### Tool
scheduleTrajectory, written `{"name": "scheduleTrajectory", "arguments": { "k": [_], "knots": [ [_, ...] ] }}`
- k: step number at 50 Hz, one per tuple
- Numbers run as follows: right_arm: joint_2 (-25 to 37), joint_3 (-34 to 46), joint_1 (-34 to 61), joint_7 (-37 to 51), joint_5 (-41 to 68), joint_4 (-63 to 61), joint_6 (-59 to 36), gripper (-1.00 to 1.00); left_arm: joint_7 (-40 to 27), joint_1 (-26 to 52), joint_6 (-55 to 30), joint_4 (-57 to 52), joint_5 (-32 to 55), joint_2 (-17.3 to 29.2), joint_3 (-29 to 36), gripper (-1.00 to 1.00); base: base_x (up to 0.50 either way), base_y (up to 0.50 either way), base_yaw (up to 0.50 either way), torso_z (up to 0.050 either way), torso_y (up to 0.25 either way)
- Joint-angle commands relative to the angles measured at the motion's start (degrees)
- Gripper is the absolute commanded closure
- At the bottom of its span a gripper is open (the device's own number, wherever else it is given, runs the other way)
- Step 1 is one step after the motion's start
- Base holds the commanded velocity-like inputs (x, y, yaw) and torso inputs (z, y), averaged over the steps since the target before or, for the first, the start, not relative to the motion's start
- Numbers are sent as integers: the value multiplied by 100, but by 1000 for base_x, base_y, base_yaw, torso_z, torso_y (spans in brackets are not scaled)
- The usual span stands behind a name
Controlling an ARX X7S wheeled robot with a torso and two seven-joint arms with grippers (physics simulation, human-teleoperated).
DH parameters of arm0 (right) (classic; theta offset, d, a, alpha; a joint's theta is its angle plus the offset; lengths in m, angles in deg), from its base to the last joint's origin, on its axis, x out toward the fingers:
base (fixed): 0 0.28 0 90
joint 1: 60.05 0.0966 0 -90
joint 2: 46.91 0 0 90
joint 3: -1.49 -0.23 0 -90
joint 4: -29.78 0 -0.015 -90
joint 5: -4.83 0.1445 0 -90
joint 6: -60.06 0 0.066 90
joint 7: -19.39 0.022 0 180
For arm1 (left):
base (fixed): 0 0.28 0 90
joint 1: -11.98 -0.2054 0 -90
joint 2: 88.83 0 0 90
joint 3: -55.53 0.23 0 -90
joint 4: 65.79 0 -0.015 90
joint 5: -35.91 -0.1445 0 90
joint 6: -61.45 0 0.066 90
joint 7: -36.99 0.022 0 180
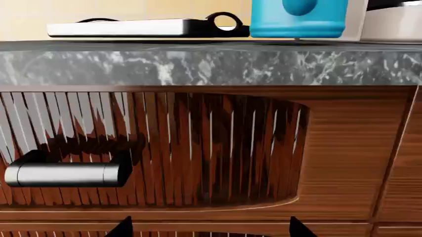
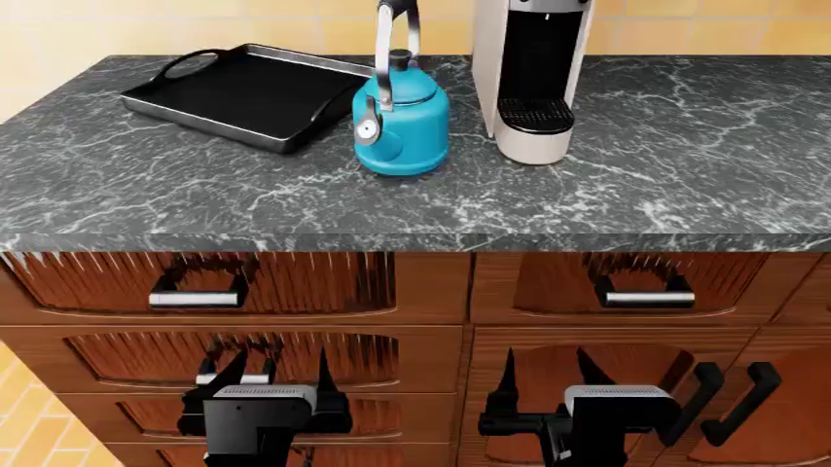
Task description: Pick the kettle from the counter and place it on the tray. Then pick the mug from the cabinet and place it on the tray. Then close the cabinet doors.
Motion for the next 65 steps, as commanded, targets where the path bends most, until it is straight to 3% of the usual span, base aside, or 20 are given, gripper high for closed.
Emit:
{"name": "scheduleTrajectory", "arguments": {
  "k": [1, 9, 14, 19, 27, 35, 45, 59, 65],
  "knots": [
    [90, 102, 8, 101, 118, -174, -43, -100, -125, 50, -183, -207, 193, 74, 57, -100, 0, 0, 0, 0, 0],
    [373, 323, 374, 282, -11, -2139, -1771, -100, -374, 756, -2091, -2012, 1072, 273, -154, -100, 0, 0, 0, 0, 0],
    [593, 359, 799, 270, -169, -3118, -2794, -100, -765, 1939, -3271, -2561, 1628, 393, -642, -100, 0, 0, 0, 0, 0],
    [826, 293, 1656, 87, -149, -4152, -4127, -100, -882, 2903, -4257, -3086, 1940, 658, -694, -100, 0, 0, 0, 0, 0],
    [1303, 566, 3438, -177, -360, -5077, -6193, -100, -1188, 4155, -5333, -3486, 2484, 647, -955, -100, 0, 0, 0, 0, 0],
    [1721, 1246, 5100, -49, -739, -5230, -7939, -100, -1410, 5068, -5767, -3533, 2668, 741, -1070, -100, 0, 0, 0, 0, 0],
    [1672, 1232, 6268, -590, -450, -5559, -8862, -100, -1429, 5739, -5981, -3698, 2726, 1026, -932, -100, 0, 0, 0, 0, 0],
    [1783, 1534, 7301, -1044, -372, -5361, -8991, -100, -1610, 6626, -6250, -3584, 2787, 1070, -772, -100, 0, 0, 0, 0, 0],
    [1792, 1555, 7402, -1092, -462, -5326, -8961, -100, -1599, 6649, -6112, -3474, 2688, 1124, -556, -100, 0, 0, 0, 0, 0]
  ]
}}
